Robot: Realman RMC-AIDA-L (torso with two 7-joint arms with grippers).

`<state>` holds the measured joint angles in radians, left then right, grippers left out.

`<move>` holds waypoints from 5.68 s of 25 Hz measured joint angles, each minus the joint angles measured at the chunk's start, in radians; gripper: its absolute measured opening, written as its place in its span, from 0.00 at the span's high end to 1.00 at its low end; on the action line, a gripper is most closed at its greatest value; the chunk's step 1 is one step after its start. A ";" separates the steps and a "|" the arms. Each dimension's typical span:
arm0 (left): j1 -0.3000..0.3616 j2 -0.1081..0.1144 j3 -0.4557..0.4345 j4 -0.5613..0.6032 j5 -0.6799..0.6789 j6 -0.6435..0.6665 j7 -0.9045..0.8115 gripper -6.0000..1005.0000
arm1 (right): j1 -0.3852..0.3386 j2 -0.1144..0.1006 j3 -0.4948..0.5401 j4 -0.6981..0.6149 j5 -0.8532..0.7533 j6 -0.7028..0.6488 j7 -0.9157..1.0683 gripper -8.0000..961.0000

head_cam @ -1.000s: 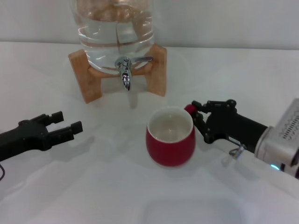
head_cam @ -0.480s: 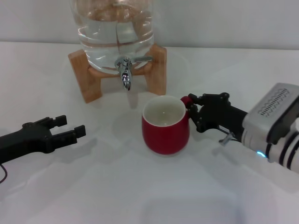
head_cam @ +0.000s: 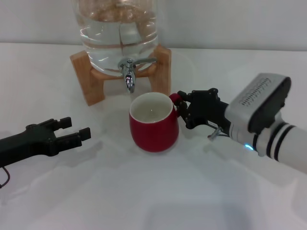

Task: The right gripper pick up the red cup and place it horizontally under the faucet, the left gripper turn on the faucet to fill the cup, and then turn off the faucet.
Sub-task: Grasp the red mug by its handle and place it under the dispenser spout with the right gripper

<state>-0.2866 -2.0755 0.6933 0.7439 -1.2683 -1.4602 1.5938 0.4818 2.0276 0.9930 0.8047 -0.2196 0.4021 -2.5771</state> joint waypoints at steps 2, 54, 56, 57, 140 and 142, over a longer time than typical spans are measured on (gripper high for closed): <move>-0.002 -0.001 0.000 0.000 0.000 -0.002 0.000 0.12 | 0.024 0.001 -0.004 -0.010 0.012 -0.031 0.000 0.86; -0.013 -0.001 -0.001 0.002 -0.005 -0.002 -0.014 0.12 | 0.250 0.000 -0.161 -0.156 0.306 -0.103 -0.032 0.86; -0.013 -0.001 -0.002 0.002 -0.005 -0.001 -0.014 0.12 | 0.252 0.000 -0.163 -0.156 0.306 -0.104 -0.036 0.86; -0.013 -0.001 -0.003 0.002 -0.005 -0.001 -0.014 0.12 | 0.252 0.000 -0.164 -0.156 0.306 -0.104 -0.037 0.86; -0.016 -0.002 -0.001 0.002 -0.006 -0.005 -0.027 0.12 | 0.313 0.000 -0.231 -0.171 0.410 -0.160 -0.034 0.76; -0.014 -0.001 -0.001 0.002 -0.006 -0.005 -0.028 0.12 | 0.315 0.000 -0.230 -0.171 0.410 -0.160 -0.034 0.76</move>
<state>-0.3008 -2.0770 0.6920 0.7455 -1.2747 -1.4650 1.5663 0.7972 2.0278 0.7633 0.6337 0.1902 0.2423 -2.6112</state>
